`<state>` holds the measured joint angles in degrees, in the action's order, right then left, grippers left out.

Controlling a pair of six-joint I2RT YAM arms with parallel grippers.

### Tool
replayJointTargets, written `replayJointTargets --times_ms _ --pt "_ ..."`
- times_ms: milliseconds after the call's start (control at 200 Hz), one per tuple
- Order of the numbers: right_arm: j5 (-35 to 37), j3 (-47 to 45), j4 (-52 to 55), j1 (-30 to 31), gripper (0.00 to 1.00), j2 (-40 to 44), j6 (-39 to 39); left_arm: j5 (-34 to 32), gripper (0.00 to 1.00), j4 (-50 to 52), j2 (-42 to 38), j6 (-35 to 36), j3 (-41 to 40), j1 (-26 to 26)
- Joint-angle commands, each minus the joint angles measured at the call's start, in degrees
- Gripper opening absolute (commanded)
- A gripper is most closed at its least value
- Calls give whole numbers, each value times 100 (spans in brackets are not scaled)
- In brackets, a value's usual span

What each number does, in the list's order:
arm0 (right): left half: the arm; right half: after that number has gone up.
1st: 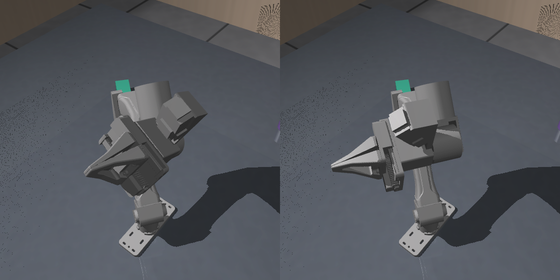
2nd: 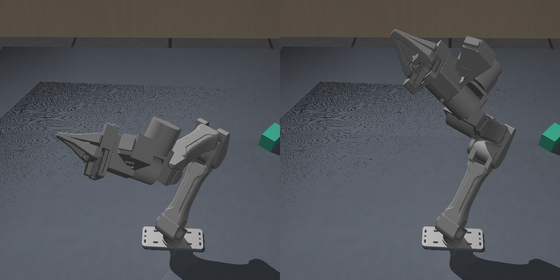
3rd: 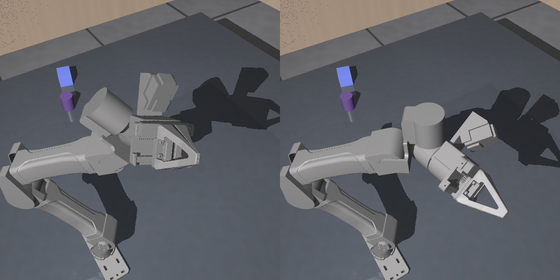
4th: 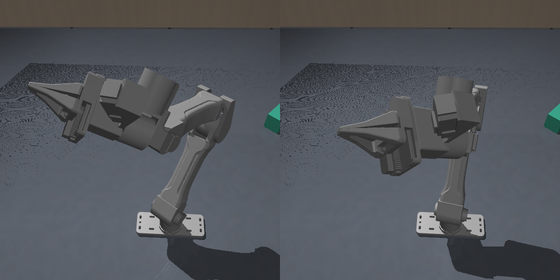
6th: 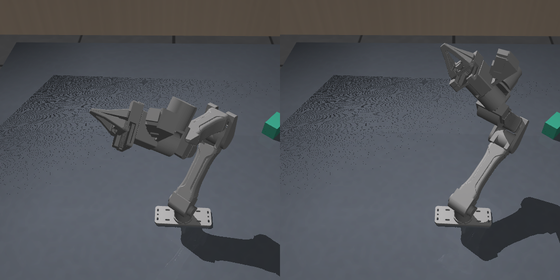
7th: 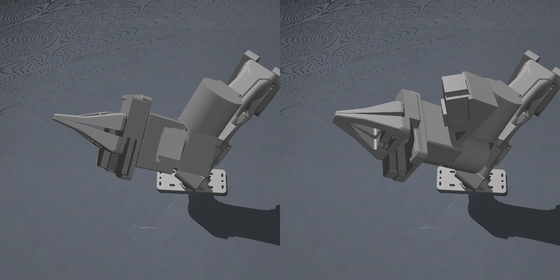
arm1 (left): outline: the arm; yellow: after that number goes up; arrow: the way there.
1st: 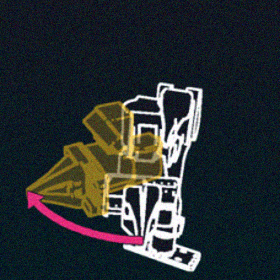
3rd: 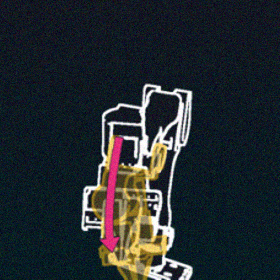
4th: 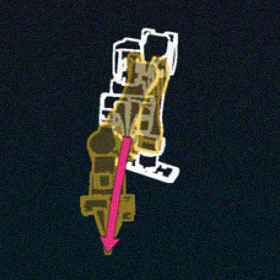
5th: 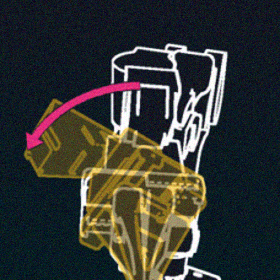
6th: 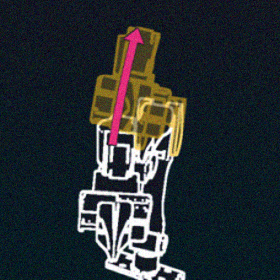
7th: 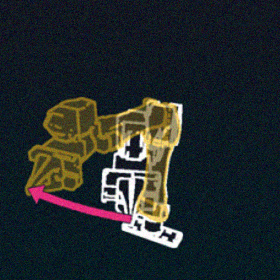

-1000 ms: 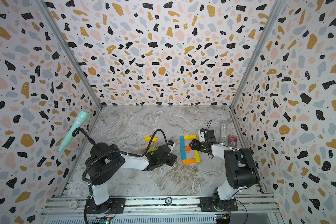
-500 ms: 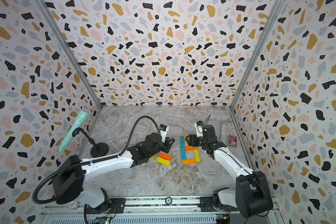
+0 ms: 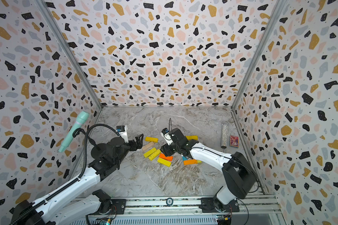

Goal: Assemble the number 6 with building blocks
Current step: Move the building block to the center of the board.

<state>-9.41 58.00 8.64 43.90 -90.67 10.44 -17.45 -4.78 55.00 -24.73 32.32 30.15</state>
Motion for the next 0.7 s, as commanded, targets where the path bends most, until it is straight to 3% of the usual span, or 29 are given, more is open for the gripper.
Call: replayJointTargets --times_ms 0,150,340,481,696 --pt "52 415 202 29 67 -323 -242 586 99 -747 57 -456 -331 -538" --pt "212 711 534 106 66 -696 -538 1290 99 -1412 497 -643 -471 -1113" --pt "155 785 983 142 61 -885 -937 1192 99 -1453 869 -140 -435 -1154" --pt "796 684 1321 172 49 -851 -763 1136 99 -1947 772 -254 -876 -1161" --pt "903 479 1493 307 54 -769 -1139 1200 100 -1955 538 -255 -966 -1196"
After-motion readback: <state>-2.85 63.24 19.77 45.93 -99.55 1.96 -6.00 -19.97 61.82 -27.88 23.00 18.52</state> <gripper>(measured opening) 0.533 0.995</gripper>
